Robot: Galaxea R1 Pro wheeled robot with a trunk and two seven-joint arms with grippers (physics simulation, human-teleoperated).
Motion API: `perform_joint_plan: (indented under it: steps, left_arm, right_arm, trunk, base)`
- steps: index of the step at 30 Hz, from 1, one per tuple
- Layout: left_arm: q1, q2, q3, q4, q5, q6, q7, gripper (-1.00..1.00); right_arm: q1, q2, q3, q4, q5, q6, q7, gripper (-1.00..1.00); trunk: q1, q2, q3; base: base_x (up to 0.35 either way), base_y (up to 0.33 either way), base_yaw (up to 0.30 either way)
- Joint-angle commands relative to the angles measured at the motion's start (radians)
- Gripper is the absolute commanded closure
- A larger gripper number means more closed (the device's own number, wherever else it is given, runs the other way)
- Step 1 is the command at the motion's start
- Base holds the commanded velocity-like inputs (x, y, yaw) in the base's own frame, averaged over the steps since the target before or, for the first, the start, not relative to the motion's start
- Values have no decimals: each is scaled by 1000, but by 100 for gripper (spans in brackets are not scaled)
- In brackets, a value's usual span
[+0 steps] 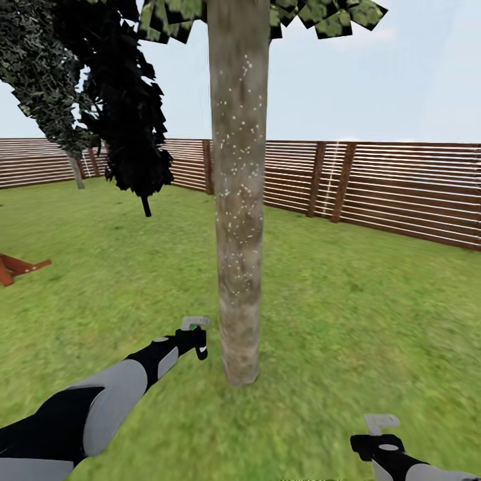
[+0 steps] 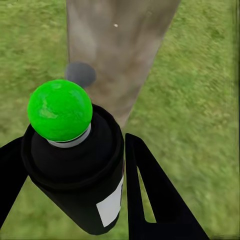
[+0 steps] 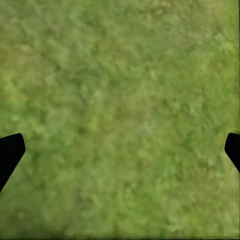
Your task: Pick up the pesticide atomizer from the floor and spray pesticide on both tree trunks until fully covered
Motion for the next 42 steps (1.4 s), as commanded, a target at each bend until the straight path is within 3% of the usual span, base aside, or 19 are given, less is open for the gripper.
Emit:
perform_joint_plan:
  steps: [1, 22, 26, 29, 42]
  left_arm:
    - [0, 0, 0, 0, 0, 0, 0, 100]
    - [0, 0, 0, 0, 0, 1, -1, 100]
    - [0, 0, 0, 0, 0, 1, -1, 100]
    - [0, 0, 0, 0, 1, 2, -1, 100]
    - [0, -3, -1, 0, 0, 2, -1, 100]
  right_arm:
    - [0, 0, 0, 0, 0, 0, 0, -100]
    - [0, 0, 0, 1, 0, 0, 0, -100]
    - [78, 0, -1, 1, -2, -7, 0, -100]
    - [140, -1, -4, 1, -9, -123, -4, -100]
    - [149, 0, -6, 1, -12, -151, -8, -100]
  trunk:
    - [0, 0, 1]
    - [0, 0, 8]
    - [0, 0, 4]
    - [0, 0, 3]
    - [0, 0, 3]
  base:
    - [2, 350, -284]
    - [0, 350, -226]
    - [0, 350, -59]
    - [0, 350, -6]
    - [52, 350, -83]
